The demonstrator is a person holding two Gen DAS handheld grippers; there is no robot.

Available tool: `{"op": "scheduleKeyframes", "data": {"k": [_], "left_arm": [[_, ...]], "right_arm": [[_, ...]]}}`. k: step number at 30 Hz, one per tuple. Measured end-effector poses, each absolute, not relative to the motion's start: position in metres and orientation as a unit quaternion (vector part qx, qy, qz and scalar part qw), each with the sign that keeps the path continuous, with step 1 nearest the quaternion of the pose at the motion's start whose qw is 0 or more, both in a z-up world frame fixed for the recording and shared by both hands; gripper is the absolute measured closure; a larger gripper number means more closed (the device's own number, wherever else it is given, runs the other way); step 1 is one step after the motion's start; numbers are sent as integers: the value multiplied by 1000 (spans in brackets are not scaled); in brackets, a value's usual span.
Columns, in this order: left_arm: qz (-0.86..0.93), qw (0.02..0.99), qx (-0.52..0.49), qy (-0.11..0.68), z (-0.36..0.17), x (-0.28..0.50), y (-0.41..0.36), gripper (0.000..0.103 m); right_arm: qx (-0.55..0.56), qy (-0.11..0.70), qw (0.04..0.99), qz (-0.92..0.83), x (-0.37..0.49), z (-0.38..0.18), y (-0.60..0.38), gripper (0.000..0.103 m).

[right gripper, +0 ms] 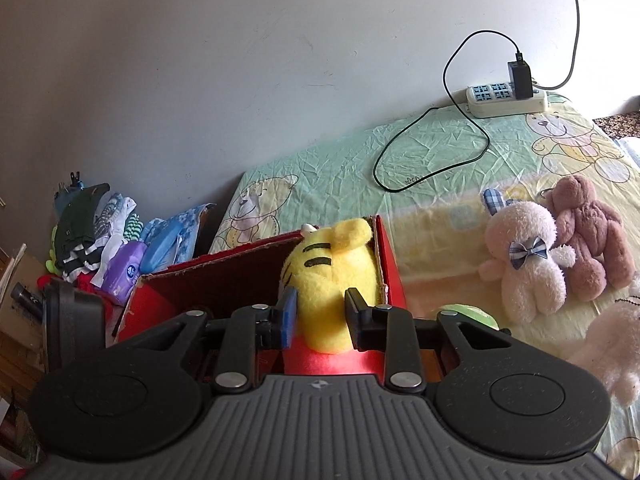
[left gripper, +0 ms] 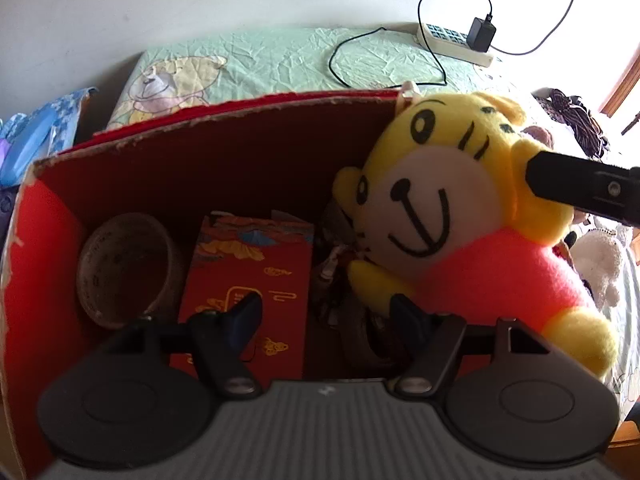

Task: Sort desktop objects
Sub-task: 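Lower the tiger plush into the red box and open the right gripper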

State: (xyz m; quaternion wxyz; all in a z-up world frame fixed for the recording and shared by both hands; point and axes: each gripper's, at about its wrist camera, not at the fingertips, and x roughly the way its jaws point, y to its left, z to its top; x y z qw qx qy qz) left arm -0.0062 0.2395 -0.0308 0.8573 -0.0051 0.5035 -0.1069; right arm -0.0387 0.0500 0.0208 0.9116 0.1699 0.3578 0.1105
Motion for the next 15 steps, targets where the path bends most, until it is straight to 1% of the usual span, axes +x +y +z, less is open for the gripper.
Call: {"op": "scheduleKeyframes", "data": {"k": [7,15], "left_arm": [[-117,850,17,514,-41,-6,229,31],[-116,853,28,508,-41,-8,227,31]], "right_arm": [[156,384,904,107,-37,-4,53,73],[174,360,909,116,-44,-13,49,73]]}}
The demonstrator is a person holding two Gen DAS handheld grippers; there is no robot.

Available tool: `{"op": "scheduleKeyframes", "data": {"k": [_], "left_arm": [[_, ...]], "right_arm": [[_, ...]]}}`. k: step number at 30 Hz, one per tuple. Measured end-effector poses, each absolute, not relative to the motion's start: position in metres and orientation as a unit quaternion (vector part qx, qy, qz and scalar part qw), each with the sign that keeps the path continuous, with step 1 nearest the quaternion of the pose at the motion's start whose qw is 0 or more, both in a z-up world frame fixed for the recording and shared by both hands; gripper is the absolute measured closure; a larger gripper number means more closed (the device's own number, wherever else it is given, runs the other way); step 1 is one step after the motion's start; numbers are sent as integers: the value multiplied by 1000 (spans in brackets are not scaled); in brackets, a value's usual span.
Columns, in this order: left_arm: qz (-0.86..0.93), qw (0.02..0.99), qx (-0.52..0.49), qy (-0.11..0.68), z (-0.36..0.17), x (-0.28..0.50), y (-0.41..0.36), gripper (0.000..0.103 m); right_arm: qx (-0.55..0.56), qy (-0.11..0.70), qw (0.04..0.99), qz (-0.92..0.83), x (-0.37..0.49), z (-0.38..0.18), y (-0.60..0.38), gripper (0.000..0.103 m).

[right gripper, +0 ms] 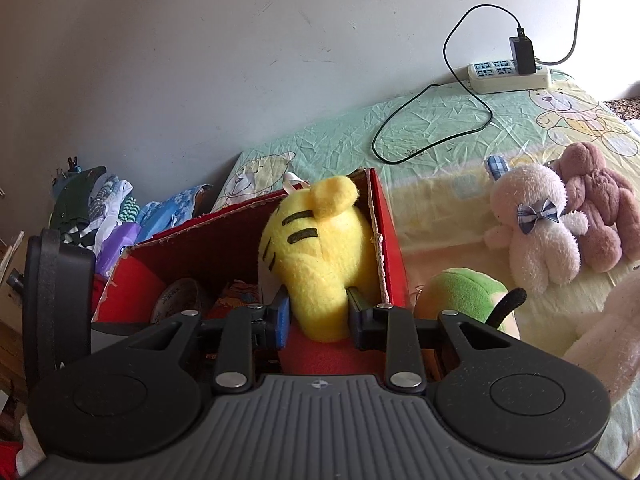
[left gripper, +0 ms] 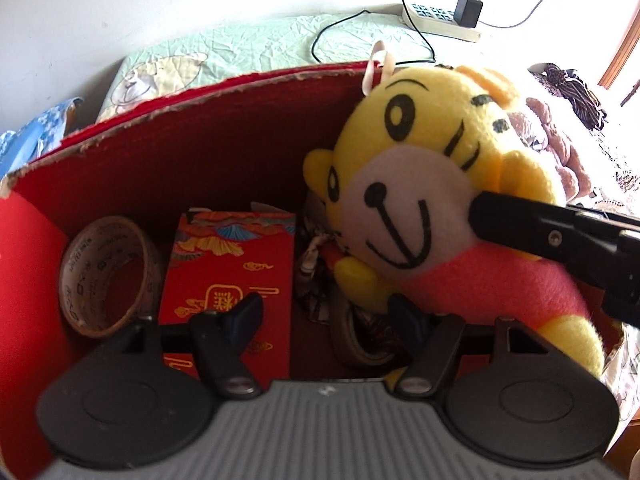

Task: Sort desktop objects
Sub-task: 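Lower the tiger plush into the red box and open the right gripper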

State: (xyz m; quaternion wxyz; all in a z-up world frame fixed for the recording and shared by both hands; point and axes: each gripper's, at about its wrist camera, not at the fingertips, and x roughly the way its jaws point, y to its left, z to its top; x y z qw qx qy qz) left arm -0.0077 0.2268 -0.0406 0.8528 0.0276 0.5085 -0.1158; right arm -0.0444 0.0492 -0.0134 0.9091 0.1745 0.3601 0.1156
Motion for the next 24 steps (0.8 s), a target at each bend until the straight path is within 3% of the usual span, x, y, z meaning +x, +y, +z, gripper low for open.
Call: {"op": "scheduleKeyframes", "data": {"k": [12,24], "left_arm": [[-114,855,31,505,-40,-8,226,31],[-100,861,57,495,-37,-9,221,24]], "right_arm": [[191,344,910,129,-57,-15,43,73],[173,321,921,134,-69,-16,46,74]]}}
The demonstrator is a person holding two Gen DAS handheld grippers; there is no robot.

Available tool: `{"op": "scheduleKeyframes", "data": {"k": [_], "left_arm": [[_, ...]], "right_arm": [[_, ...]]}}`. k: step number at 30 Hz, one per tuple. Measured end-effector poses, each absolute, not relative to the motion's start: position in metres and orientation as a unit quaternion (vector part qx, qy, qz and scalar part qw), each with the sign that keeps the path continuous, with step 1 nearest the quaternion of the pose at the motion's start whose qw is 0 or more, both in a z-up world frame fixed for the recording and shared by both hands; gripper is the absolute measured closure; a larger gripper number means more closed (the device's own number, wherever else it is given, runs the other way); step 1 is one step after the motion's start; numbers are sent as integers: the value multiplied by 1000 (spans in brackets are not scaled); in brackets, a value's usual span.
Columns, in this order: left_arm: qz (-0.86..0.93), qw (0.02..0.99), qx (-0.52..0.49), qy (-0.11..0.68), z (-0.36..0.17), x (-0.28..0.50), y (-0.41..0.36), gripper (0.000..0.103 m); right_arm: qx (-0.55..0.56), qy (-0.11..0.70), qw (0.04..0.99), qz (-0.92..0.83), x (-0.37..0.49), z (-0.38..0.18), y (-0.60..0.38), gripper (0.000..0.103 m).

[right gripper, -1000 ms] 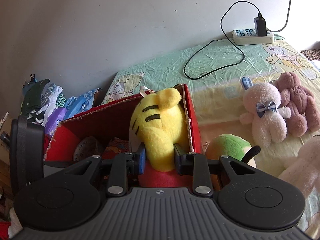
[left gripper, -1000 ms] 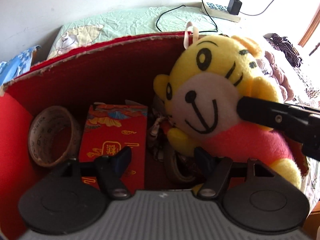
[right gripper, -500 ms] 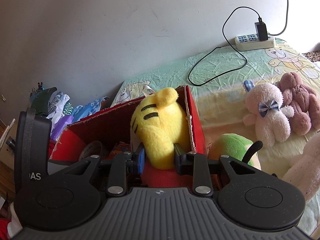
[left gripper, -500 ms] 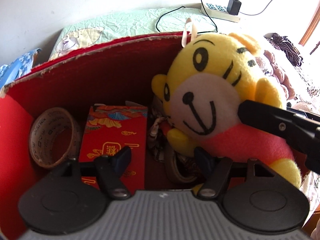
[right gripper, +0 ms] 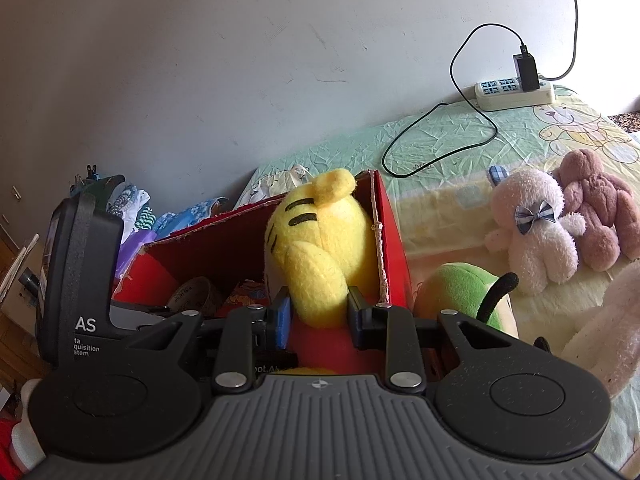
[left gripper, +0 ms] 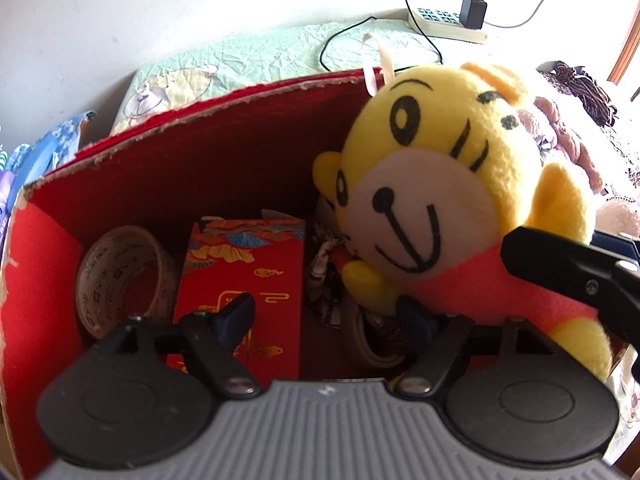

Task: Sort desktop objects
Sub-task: 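Lower the tiger plush into the red box and open the right gripper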

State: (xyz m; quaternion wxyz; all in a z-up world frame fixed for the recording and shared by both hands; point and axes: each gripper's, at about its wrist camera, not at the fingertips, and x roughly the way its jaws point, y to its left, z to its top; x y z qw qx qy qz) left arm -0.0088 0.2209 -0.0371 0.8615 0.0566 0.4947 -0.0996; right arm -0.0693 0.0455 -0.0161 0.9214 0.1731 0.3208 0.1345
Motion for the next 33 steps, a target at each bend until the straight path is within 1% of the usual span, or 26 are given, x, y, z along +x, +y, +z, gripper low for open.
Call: {"op": "scheduleKeyframes", "data": {"k": [5,27,31,33], "left_arm": [[-95,864,68,489,-36,-10,218,22],[-86,872,81,475,-33,-13,216,20],[-76,873,81,474,-32,-13,216,18],[-68,882,76,459,-31,-17,217,17]], "right_arm": [[155,303,929,143,-74,-18,46,74],[112,259,946,159,-84,-22,50,75],[111,252,946,173,-84,-24,48,75],[120,257,942,181,-82,-23,44,75]]}}
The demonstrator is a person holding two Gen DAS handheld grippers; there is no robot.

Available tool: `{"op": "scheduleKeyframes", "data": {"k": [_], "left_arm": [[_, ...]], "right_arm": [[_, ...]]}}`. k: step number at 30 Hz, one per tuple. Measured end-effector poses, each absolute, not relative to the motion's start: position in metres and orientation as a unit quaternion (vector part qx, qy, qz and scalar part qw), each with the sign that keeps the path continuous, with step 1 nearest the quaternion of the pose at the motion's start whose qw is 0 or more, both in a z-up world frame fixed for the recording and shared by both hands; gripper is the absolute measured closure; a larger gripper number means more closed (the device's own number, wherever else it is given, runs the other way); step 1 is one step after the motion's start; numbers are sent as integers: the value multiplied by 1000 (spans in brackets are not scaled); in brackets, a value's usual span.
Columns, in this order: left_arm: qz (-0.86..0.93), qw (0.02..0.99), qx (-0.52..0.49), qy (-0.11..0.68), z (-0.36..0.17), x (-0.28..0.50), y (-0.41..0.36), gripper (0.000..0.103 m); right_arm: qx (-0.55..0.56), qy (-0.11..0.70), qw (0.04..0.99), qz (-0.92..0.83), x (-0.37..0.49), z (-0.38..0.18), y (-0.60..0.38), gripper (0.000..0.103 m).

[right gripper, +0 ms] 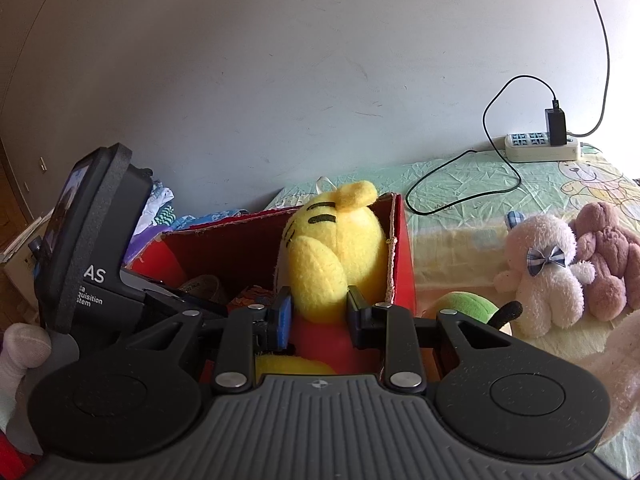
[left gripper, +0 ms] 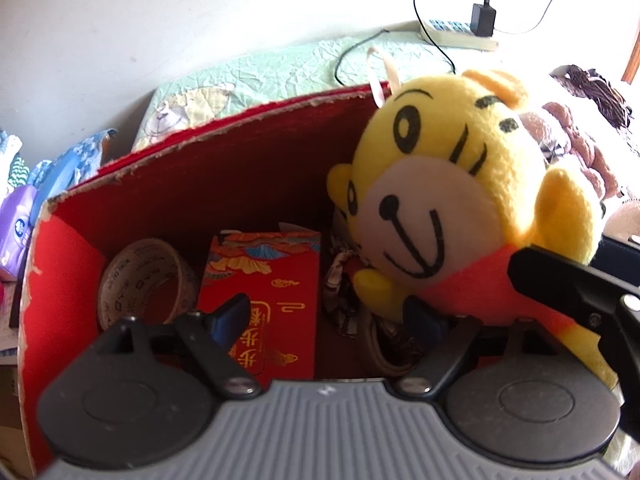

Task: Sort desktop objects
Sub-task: 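Lower the tiger plush into the red box and open the right gripper, then move the right gripper to the white bunny with plaid ears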

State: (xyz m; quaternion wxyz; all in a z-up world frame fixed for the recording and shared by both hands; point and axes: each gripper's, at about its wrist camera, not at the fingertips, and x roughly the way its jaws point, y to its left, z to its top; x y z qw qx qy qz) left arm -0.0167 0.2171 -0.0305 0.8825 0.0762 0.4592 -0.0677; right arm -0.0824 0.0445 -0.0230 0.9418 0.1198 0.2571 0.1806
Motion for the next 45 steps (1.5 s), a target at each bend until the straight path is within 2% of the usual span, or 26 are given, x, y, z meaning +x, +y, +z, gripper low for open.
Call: {"op": "scheduleKeyframes", "data": {"k": [2,5,8,16,19,23,26,35,42,45], "left_arm": [[-62,893,67,441,-28,-22,220,15],[-46,899,50,432,-23,-24,223,15],[-26,911,24,410,-8,-30,225,15],[18,930,36,364,27,-51,199,15],[-14,940,-3,340,50,-60,189,14],[-69,944,-3,323,61,-70,149,11],[-121,933,-4,339,51,-71,113,11],[-219,893,87,384,-5,-76,-3,11],[-234,866,153,415,-54,-65,-45,14],[-230,857,159,432,-68,-58,-51,17]], "right_arm": [[161,273,930,186,-78,-20,34,70],[234,272,910,208,-78,-17,1,68],[248,257,910,209,-84,-13,-31,68],[295,272,896,193,-103,-29,-109,68],[303,266,897,181,-109,-33,-137,69],[337,266,890,152,-109,-43,-172,69],[354,268,886,131,-107,-49,-196,69],[395,279,872,70,-109,-70,-255,69],[431,311,844,70,-107,-95,-275,70],[439,328,833,80,-105,-106,-277,74]]}}
